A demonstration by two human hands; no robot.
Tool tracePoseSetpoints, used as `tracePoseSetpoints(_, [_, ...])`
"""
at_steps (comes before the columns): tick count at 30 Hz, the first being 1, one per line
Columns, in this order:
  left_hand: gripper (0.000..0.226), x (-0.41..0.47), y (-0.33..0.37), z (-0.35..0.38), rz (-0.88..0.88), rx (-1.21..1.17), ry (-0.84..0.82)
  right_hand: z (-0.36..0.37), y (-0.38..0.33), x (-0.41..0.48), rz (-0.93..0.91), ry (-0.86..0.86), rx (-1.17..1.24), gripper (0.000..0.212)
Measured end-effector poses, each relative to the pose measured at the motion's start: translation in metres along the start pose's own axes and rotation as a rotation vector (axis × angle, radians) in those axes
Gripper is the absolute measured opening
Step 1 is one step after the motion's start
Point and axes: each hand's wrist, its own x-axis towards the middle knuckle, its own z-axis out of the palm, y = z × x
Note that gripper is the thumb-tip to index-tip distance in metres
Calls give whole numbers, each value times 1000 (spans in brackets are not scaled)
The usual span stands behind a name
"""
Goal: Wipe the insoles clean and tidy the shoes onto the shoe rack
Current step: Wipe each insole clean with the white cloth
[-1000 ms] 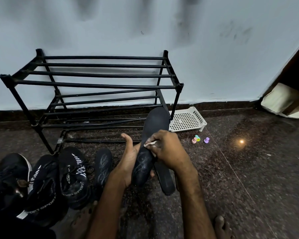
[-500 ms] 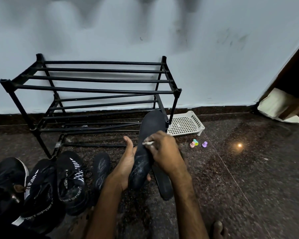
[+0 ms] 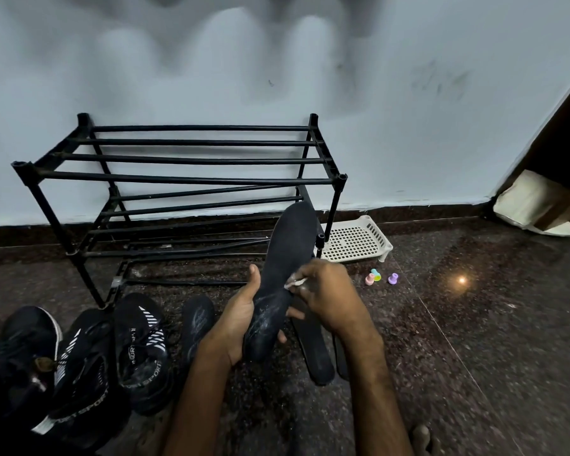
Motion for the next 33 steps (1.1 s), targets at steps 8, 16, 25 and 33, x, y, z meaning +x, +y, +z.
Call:
tracePoseSetpoints(8, [68,0,-2,-1,-38,5,-54,-3,-7,6,-99,73,102,14])
tracePoseSetpoints(16, [66,1,-9,1,-85,7,-85,1,-6,10,-81,351,69,20])
tracePoseSetpoints(25, [66,7,-9,-3,-66,-61,-71,-2,4,8,-60,173,50,13])
tracePoseSetpoints(33, [63,8,-7,-6,-18,-37,-44,-2,10,-1,-7,-38,65,13])
